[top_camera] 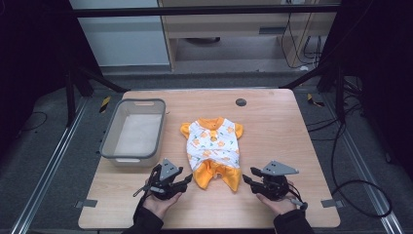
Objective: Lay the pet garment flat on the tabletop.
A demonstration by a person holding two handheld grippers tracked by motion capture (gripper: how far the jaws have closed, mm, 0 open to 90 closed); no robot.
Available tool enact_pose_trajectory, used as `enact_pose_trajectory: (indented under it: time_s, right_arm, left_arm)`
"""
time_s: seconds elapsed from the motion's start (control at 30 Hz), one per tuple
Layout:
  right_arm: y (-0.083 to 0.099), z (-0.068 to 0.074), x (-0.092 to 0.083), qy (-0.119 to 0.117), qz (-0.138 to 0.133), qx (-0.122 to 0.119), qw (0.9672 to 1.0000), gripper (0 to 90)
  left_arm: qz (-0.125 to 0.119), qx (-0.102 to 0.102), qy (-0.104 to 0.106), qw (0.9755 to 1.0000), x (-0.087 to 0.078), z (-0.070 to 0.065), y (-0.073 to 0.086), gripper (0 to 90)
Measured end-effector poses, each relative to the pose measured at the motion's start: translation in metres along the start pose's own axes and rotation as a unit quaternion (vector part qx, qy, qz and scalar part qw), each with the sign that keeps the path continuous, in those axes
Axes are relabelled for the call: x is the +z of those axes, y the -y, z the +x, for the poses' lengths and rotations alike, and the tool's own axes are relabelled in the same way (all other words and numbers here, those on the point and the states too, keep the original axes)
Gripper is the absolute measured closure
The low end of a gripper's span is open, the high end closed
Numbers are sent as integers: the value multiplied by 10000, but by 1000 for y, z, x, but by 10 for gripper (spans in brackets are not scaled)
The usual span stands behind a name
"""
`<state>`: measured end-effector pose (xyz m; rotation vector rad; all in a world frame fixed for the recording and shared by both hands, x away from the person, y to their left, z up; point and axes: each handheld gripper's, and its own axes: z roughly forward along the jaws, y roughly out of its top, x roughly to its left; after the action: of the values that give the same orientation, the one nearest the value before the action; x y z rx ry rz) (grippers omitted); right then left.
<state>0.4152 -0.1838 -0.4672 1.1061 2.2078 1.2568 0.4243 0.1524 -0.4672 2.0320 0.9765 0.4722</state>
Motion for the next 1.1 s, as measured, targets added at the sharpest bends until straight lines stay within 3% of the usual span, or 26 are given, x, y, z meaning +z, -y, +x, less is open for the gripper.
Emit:
enact_pose_trajectory:
  time_s: [0.63, 0.87, 1.1]
  right_arm:
    - [9, 14, 26, -367, 370, -3, 9986, 568]
    - [10, 17, 31, -388, 502, -69, 9980, 627]
    - [10, 15, 32, -378, 686, -38, 9969, 805]
  left_arm:
    - [369, 115, 107, 9992, 31, -18, 4, 560]
    - [533, 40, 66, 9986, 37, -21, 5, 687]
    - [569, 29, 109, 9983, 39, -22, 5, 851]
